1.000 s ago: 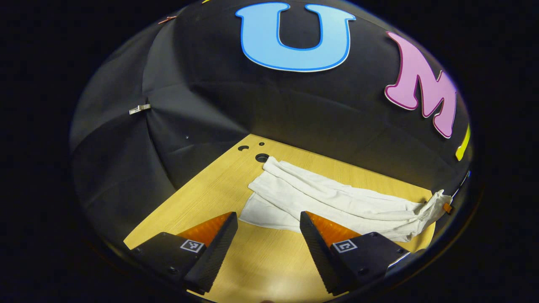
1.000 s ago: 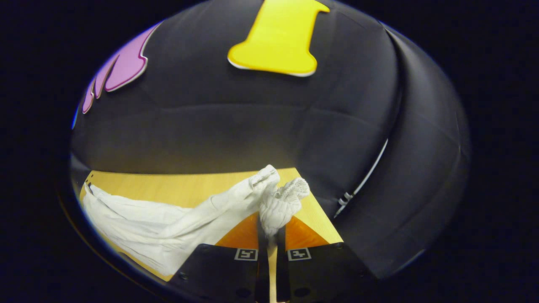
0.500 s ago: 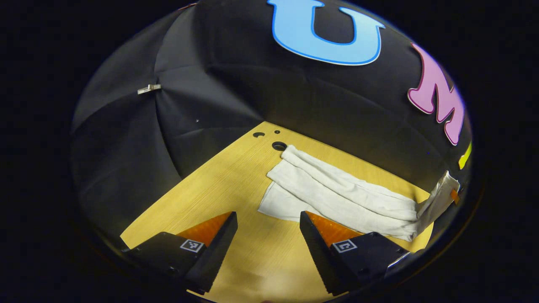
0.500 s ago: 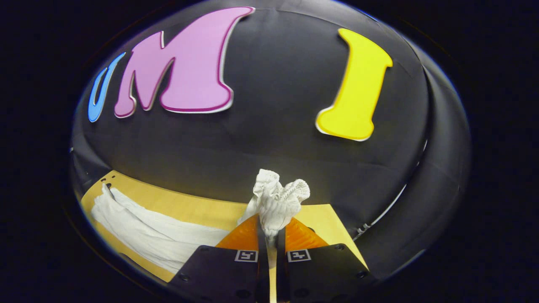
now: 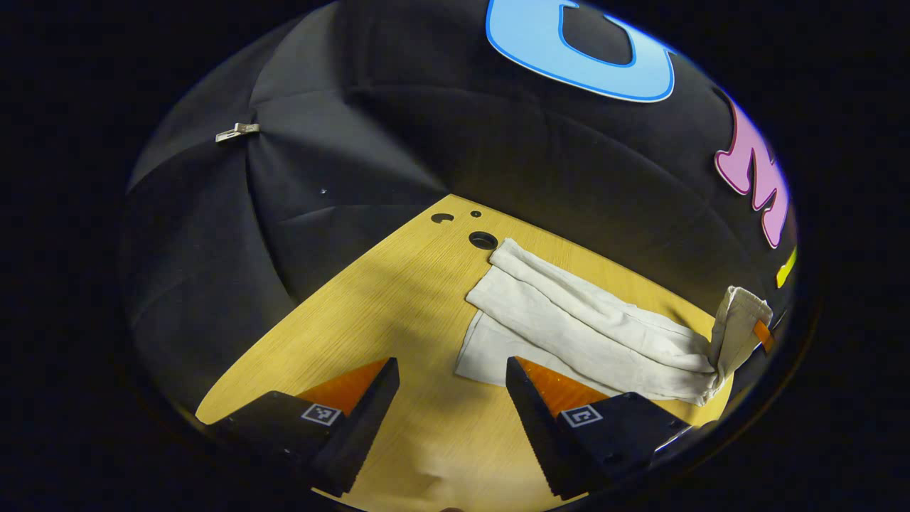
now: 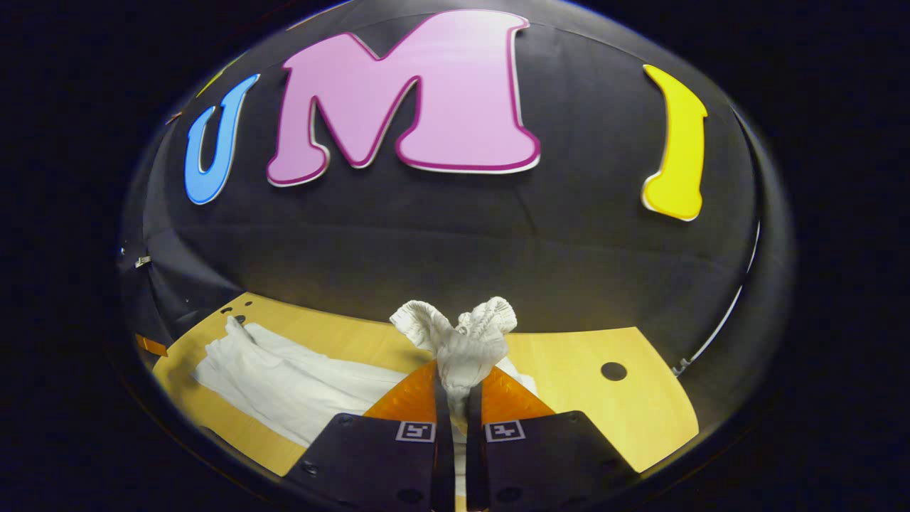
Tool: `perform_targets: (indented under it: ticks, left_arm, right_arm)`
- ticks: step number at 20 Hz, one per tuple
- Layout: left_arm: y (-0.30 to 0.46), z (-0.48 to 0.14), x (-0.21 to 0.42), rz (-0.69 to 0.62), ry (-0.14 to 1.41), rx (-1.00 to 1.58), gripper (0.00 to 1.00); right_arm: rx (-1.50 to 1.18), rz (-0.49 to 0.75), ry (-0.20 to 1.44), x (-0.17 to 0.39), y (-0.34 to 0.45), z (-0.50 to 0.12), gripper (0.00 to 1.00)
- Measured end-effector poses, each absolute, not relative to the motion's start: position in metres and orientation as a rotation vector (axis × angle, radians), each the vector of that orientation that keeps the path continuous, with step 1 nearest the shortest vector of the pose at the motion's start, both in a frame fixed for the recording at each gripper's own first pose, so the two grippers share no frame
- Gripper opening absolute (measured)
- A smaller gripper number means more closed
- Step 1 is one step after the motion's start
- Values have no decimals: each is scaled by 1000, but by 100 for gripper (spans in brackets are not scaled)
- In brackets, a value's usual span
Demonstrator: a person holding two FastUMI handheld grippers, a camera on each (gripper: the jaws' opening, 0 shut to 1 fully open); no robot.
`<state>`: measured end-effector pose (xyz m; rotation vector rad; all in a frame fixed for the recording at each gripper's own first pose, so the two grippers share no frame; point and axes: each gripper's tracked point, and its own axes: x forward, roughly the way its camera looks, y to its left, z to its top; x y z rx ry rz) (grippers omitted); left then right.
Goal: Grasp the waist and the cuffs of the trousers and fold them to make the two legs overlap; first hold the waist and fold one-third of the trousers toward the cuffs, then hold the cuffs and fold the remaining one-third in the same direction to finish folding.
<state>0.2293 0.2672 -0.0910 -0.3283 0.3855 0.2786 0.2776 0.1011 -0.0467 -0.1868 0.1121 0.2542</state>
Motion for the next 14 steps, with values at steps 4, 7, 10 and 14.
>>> perform_targets:
  ticks: [4, 7, 10, 14]
  left_arm:
    - [279, -88, 262, 270, 382, -309, 96]
    - [275, -86, 291, 240, 382, -315, 96]
    - [269, -91, 312, 223, 397, -325, 96]
    - [266, -101, 334, 230, 414, -336, 96]
  right_arm:
    - [-220, 301, 195, 262, 146, -110, 11]
    - [-234, 335, 296, 243, 167, -160, 19]
    - [-161, 364, 370, 229, 187, -184, 38]
    - [-131, 378, 397, 207, 201, -194, 76]
